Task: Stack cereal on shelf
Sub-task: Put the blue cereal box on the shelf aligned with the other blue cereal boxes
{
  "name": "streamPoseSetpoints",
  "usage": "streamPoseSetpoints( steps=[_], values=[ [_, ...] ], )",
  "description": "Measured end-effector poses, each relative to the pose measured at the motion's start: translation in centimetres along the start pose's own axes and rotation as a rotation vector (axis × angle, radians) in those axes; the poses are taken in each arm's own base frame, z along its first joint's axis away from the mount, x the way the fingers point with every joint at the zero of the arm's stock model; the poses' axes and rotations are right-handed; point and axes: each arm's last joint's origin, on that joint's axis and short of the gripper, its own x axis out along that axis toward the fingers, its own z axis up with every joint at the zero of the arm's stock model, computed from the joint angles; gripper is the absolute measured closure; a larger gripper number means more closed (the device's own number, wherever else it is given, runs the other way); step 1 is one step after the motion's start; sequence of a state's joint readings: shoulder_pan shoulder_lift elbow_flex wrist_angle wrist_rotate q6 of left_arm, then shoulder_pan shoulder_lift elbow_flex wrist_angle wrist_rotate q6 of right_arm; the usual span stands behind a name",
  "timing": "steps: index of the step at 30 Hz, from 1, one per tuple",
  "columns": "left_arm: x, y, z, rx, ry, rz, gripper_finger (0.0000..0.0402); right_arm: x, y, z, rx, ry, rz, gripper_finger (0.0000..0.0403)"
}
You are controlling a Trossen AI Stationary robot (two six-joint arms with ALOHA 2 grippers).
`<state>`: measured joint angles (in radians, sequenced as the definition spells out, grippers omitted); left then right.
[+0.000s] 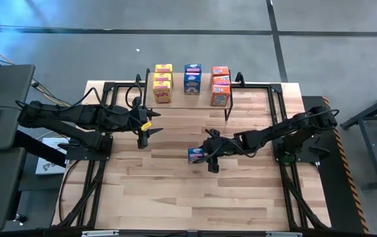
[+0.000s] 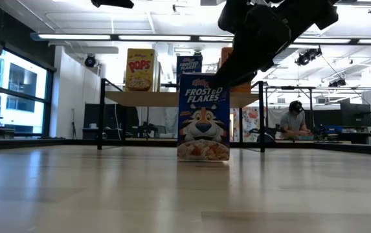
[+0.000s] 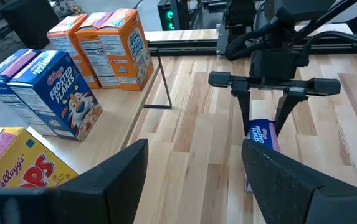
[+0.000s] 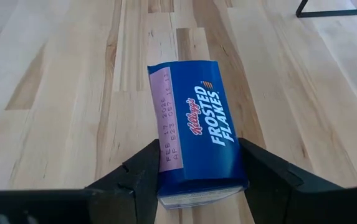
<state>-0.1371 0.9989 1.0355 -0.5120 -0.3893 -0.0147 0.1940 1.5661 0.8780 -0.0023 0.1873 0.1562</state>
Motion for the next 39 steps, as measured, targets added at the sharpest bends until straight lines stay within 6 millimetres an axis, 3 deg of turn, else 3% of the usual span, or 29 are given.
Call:
streamPoseSetpoints(
  steps=[15,27,39],
  values=[
    [0.0,0.0,0.0,0.000,0.000,0.000,0.0151,-0.1,0.1,0.6,0.002,-0.010,0.001,0.0227],
    [0.0,0.0,0.0,0.000,0.000,0.000,0.0151,-2.9,-0.7,7.6,-0.122,-0.022,-0.085,0.0228],
    [0.0,0.0,0.0,0.000,0.000,0.000,0.0151,-6.6,-6.7,13.8,-0.178,-0.046,-0.145,0.0228]
  ],
)
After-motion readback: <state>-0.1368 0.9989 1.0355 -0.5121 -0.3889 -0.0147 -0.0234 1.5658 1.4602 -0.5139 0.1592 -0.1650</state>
